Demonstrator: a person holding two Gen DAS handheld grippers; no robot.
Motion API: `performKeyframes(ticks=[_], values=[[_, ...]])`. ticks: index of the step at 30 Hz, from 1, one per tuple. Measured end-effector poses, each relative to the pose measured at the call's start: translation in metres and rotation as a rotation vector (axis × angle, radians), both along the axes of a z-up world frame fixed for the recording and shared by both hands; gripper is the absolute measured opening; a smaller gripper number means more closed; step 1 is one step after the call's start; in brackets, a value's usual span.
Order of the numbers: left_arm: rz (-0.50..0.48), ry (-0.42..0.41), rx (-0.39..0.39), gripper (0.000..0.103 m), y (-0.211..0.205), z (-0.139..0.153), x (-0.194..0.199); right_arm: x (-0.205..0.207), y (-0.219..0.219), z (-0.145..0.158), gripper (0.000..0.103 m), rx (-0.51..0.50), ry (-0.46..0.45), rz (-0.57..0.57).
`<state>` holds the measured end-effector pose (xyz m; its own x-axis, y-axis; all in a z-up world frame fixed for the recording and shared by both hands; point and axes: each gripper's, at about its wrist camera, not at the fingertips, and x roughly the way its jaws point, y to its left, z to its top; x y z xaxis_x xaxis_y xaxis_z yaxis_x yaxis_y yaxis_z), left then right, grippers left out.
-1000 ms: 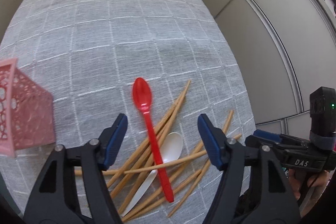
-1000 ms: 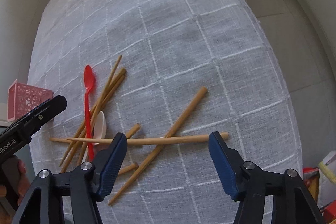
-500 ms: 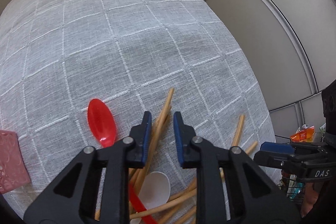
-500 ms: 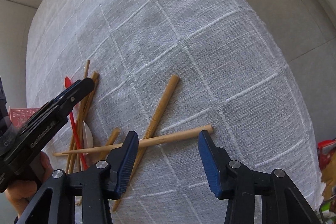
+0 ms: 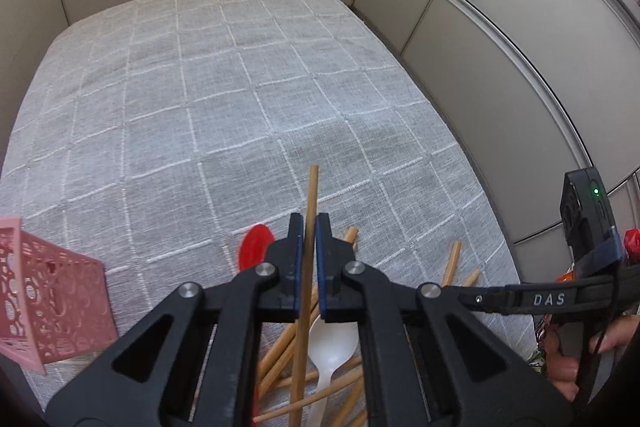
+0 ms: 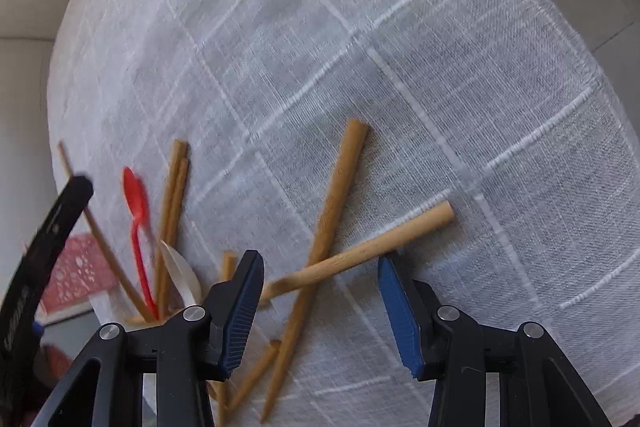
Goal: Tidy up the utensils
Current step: 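Grasp a wooden chopstick with the left gripper while the right gripper grasps another chopstick, then lift both chopsticks and drop them upright into the pink basket, opening both grippers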
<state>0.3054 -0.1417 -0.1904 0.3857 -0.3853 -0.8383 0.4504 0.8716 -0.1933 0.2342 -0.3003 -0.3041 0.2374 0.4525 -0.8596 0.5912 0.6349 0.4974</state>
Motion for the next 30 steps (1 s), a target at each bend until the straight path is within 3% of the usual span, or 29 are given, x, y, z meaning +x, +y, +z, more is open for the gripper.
performKeyframes(ticks=[4, 6, 10, 16, 25, 27, 30], values=[[0.016, -0.071, 0.008, 0.006, 0.020, 0.017, -0.010, 0.004, -0.003, -0.003, 0.042, 0.001, 0.006, -0.076], [0.027, -0.105, 0.011, 0.006, 0.031, 0.026, -0.017, 0.005, -0.008, -0.004, 0.024, -0.008, 0.007, -0.106], [0.042, -0.160, 0.014, 0.006, 0.049, 0.041, -0.028, 0.000, -0.021, -0.009, 0.011, 0.012, 0.009, -0.164], [0.073, -0.228, -0.011, 0.006, 0.073, 0.064, -0.043, -0.011, -0.039, -0.009, 0.009, 0.024, -0.014, -0.195], [0.102, -0.353, -0.068, 0.006, 0.104, 0.108, -0.072, -0.025, -0.025, 0.057, 0.009, -0.088, -0.167, -0.137], [0.107, -0.379, -0.074, 0.006, 0.109, 0.115, -0.077, -0.020, -0.018, 0.062, 0.009, -0.119, -0.190, -0.115], [0.103, -0.393, -0.072, 0.006, 0.114, 0.117, -0.083, -0.006, -0.012, 0.061, 0.009, -0.086, -0.225, -0.061]])
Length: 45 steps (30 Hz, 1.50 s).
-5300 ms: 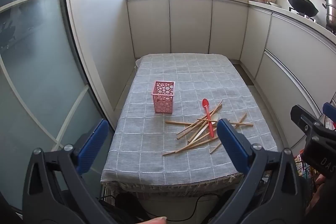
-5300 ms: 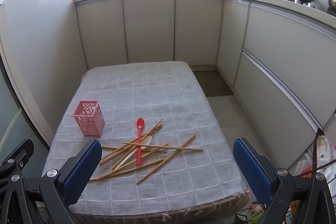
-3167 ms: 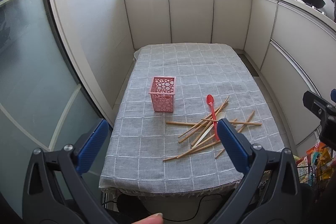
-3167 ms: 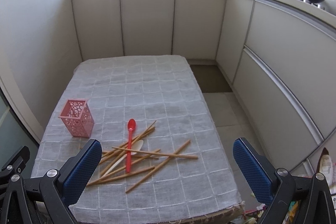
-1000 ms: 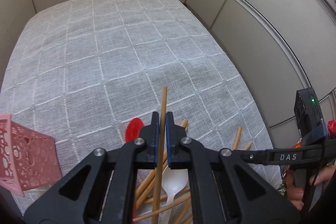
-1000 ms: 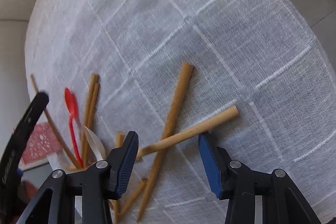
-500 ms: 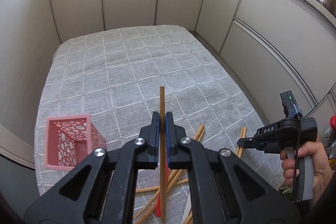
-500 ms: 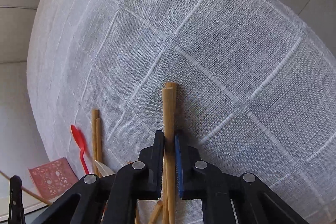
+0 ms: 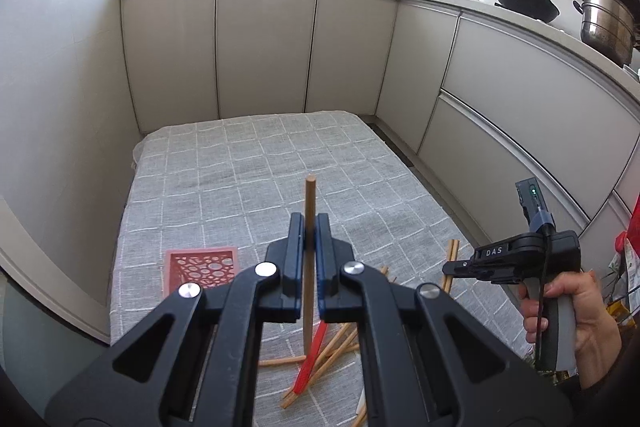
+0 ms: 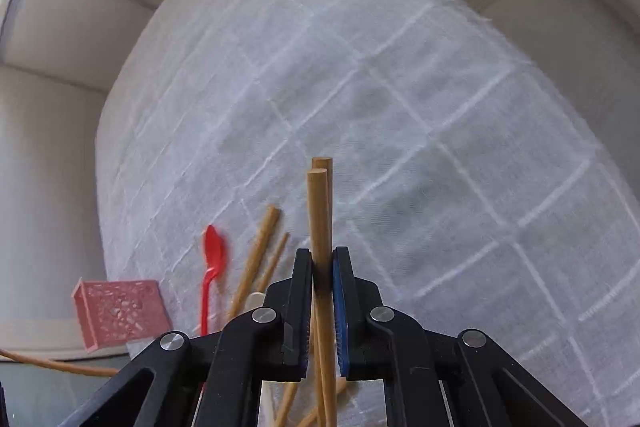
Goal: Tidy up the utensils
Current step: 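Lift both chopsticks and drop them upright into the pink basket, opening both grippers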
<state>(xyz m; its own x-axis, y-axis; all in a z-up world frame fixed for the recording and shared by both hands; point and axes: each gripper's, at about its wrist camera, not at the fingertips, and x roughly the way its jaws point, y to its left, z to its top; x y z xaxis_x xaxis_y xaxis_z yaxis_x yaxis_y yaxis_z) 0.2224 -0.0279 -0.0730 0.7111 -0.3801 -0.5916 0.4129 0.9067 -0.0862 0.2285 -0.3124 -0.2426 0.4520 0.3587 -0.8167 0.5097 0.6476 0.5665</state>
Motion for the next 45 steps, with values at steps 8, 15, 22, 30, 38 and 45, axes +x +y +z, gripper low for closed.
performKeyframes(ticks=[8, 15, 22, 30, 38, 45], values=[[0.010, 0.013, 0.021, 0.006, 0.008, -0.008, -0.001, 0.009, -0.005, -0.028, 0.009, 0.012, 0.072, -0.022], [0.033, -0.036, -0.047, 0.006, 0.026, 0.018, -0.006, 0.002, 0.004, 0.029, 0.009, -0.015, -0.104, -0.007], [0.113, -0.143, -0.134, 0.006, 0.058, 0.055, -0.013, -0.020, 0.048, 0.129, 0.009, -0.131, -0.411, 0.024], [0.237, -0.209, -0.103, 0.006, 0.084, 0.057, 0.000, -0.022, 0.094, 0.187, 0.009, -0.199, -0.685, -0.037], [0.237, -0.182, -0.060, 0.006, 0.085, 0.025, 0.023, 0.011, 0.169, 0.193, 0.009, -0.264, -0.829, 0.001], [0.220, -0.073, -0.065, 0.006, 0.087, -0.001, 0.041, 0.047, 0.221, 0.164, 0.009, -0.399, -0.831, 0.112]])
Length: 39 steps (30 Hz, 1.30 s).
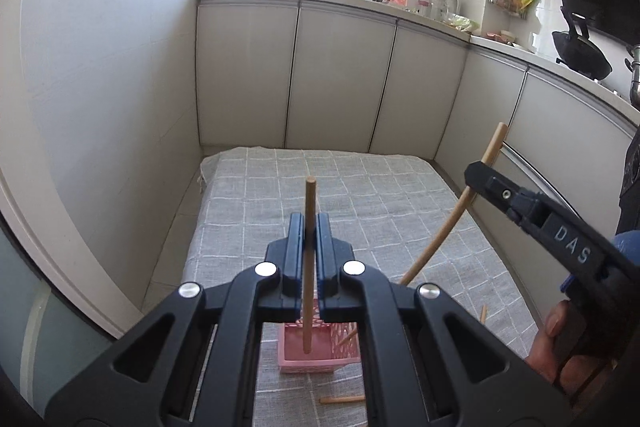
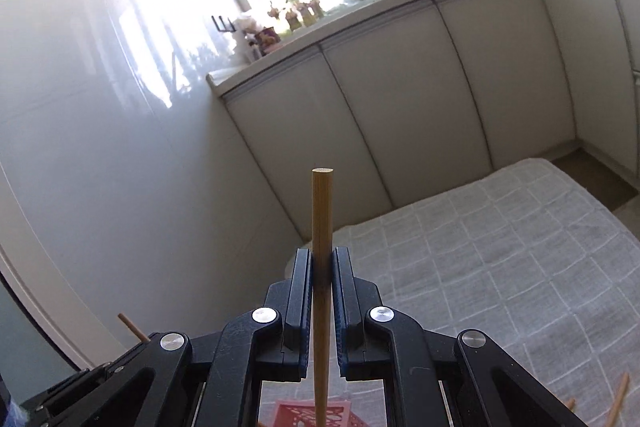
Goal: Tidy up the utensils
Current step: 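Lift both chopsticks and drop them upright into the pink basket, opening both grippers, then grasp the red spoon with the left gripper while the right gripper grasps the white spoon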
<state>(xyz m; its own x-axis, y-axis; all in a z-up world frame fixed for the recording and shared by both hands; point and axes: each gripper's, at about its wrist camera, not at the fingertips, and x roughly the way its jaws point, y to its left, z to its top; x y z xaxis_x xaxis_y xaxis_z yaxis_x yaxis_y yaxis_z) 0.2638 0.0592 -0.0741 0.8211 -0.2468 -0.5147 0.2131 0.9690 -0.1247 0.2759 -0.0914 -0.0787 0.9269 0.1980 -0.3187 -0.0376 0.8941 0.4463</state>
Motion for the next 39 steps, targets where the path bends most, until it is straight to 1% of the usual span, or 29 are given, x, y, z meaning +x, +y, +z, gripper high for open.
performKeyframes(ticks=[3, 5, 6, 7, 8, 9, 10, 11, 14, 16, 18, 19, 22, 24, 28, 34, 39], values=[[-0.012, 0.029, -0.019, 0.006, -0.002, -0.006, 0.004, 0.010, 0.009, -0.014, 0.009, -0.040, 0.029, 0.018], [-0.025, 0.035, -0.029, 0.006, -0.004, -0.006, 0.005, 0.015, 0.010, -0.022, 0.010, -0.041, 0.052, 0.035], [-0.028, 0.033, -0.036, 0.006, -0.004, -0.006, 0.003, 0.015, 0.007, -0.026, 0.013, -0.035, 0.061, 0.041], [-0.030, 0.033, -0.044, 0.012, -0.004, -0.005, 0.003, 0.016, 0.006, -0.027, 0.013, -0.025, 0.070, 0.047], [-0.037, 0.037, -0.054, 0.017, -0.004, -0.004, 0.002, 0.015, 0.004, -0.027, 0.022, -0.016, 0.084, 0.053], [-0.035, 0.039, -0.062, 0.030, -0.004, -0.004, 0.000, 0.015, 0.001, -0.026, 0.035, 0.000, 0.093, 0.059], [-0.030, 0.040, -0.066, 0.039, -0.004, -0.002, -0.001, 0.013, -0.003, -0.024, 0.039, 0.020, 0.093, 0.063], [-0.025, 0.042, -0.066, 0.042, -0.003, -0.001, -0.003, 0.009, -0.007, -0.021, 0.043, 0.037, 0.091, 0.065], [-0.022, 0.063, -0.059, 0.050, -0.002, 0.001, -0.007, 0.001, -0.020, -0.011, 0.052, 0.060, 0.113, 0.071], [-0.012, 0.083, -0.052, 0.063, 0.000, 0.001, -0.010, -0.006, -0.030, -0.007, 0.058, 0.067, 0.132, 0.077], [-0.012, 0.108, -0.054, 0.070, 0.002, -0.001, -0.013, -0.015, -0.040, -0.004, 0.066, 0.063, 0.155, 0.074], [-0.015, 0.123, -0.054, 0.074, 0.003, -0.002, -0.015, -0.019, -0.046, -0.004, 0.067, 0.059, 0.171, 0.074], [-0.020, 0.166, -0.031, 0.081, 0.004, -0.007, -0.021, -0.030, -0.064, -0.010, 0.073, 0.054, 0.227, 0.067], [-0.039, 0.196, -0.011, 0.085, 0.001, -0.011, -0.025, -0.038, -0.075, -0.017, 0.077, 0.049, 0.276, 0.053], [-0.079, 0.265, 0.035, 0.090, -0.006, -0.023, -0.033, -0.050, -0.094, -0.032, 0.079, 0.013, 0.393, 0.008], [-0.132, 0.389, 0.060, 0.090, -0.023, -0.044, -0.039, -0.057, -0.120, -0.058, 0.081, 0.033, 0.552, -0.016], [-0.203, 0.469, 0.100, 0.090, -0.051, -0.061, -0.046, -0.058, -0.132, -0.086, 0.081, 0.071, 0.680, -0.001]])
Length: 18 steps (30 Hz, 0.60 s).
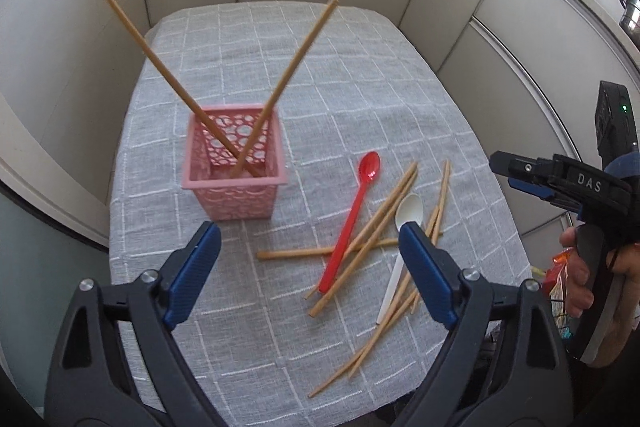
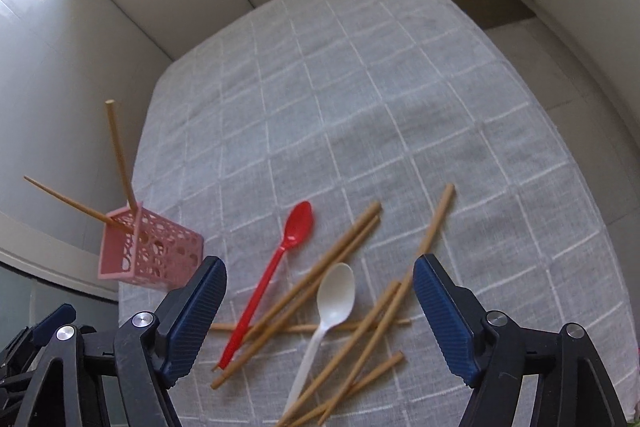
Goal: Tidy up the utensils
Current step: 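Grasp the red spoon with the left gripper while the right gripper grasps the white spoon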
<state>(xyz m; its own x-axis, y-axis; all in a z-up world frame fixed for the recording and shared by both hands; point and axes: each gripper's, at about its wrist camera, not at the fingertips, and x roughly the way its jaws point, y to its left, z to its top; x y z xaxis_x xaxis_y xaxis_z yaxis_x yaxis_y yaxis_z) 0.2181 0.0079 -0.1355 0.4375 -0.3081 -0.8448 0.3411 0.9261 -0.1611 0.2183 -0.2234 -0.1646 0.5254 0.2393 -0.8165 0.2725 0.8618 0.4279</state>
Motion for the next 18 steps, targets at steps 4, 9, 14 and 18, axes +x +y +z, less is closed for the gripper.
performKeyframes(ticks=[4, 9, 14, 18], values=[[-0.061, 0.056, 0.014, 0.090, -0.025, -0.015, -0.003, -0.002, -0.009, -0.017, 0.081, 0.035, 0.072, -0.008], [-0.078, 0.087, 0.048, 0.090, -0.054, -0.031, 0.004, -0.003, -0.026, -0.034, 0.081, 0.074, 0.134, -0.028], [-0.081, 0.106, 0.063, 0.090, -0.084, -0.046, 0.014, -0.002, -0.039, -0.045, 0.081, 0.100, 0.184, -0.041], [-0.077, 0.077, 0.084, 0.075, -0.109, -0.058, 0.029, -0.001, -0.048, -0.052, 0.081, 0.108, 0.202, -0.045]])
